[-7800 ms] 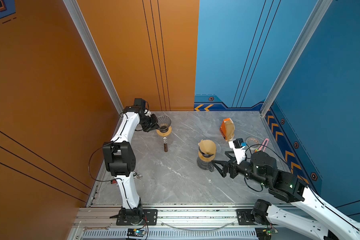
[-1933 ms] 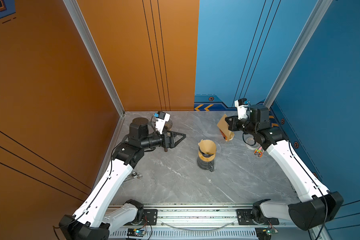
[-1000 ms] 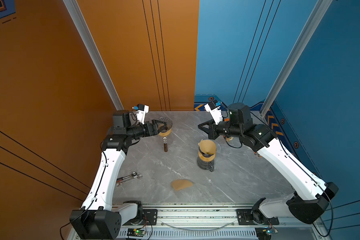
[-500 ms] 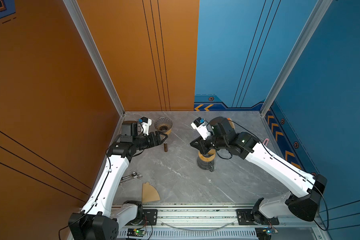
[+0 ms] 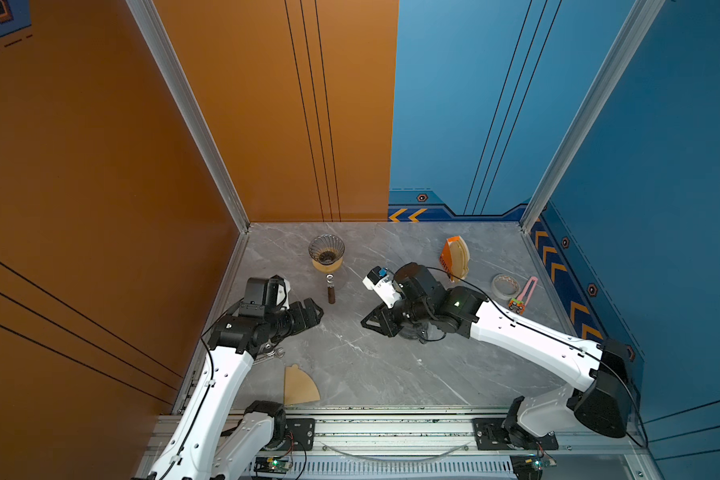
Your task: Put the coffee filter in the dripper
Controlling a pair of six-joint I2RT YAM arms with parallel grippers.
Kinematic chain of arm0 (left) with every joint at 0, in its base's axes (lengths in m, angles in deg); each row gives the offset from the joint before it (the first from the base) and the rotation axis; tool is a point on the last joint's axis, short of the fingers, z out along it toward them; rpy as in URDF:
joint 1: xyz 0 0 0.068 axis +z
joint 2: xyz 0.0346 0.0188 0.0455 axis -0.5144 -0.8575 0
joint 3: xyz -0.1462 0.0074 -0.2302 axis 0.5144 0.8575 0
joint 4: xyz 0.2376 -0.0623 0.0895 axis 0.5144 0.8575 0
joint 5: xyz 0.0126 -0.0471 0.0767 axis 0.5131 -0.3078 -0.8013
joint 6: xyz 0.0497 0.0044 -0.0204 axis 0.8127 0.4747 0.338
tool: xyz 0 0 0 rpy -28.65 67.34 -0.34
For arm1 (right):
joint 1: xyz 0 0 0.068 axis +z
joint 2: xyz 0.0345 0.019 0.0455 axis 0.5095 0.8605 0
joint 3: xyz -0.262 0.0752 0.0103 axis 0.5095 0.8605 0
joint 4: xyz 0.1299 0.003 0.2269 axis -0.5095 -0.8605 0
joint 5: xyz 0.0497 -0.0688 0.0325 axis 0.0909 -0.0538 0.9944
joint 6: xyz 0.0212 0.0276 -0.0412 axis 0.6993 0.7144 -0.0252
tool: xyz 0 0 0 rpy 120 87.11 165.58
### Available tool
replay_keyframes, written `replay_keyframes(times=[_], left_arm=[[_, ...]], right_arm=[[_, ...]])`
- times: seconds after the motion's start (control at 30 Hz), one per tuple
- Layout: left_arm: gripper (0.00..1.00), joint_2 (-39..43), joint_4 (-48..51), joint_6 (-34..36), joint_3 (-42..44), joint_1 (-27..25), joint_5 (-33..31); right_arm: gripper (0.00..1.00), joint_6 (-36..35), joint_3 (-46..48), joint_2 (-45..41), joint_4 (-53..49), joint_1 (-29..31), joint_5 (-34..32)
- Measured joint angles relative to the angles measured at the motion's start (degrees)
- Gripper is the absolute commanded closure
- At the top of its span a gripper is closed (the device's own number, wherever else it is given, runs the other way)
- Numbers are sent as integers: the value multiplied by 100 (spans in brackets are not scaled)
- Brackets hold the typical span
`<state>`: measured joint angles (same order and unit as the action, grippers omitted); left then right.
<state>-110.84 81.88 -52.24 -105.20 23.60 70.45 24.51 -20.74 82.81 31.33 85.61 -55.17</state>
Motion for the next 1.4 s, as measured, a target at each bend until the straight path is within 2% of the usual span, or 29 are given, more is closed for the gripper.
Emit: replay_keyframes(times=[0.17,0.33,0.63,0.97,1.4], left_arm=[[2,378,481,-409,474,-26,-439],[2,638,809,-1152,1029,-179,-859],[2,688,975,-2310,1567,-247,-1462],[2,640,570,-2717,2011,-247,-1478],[2,494,13,-2909,2417,-83,-1130]], right_arm=[[68,590,291,459,601,420,2],[64,1091,466,986,1064,699,2],[59,1827,535,1797,2039,1010,236],[59,2409,531,2614,2702,1178,476],[61,3130,522,3228,3689,1178,769]])
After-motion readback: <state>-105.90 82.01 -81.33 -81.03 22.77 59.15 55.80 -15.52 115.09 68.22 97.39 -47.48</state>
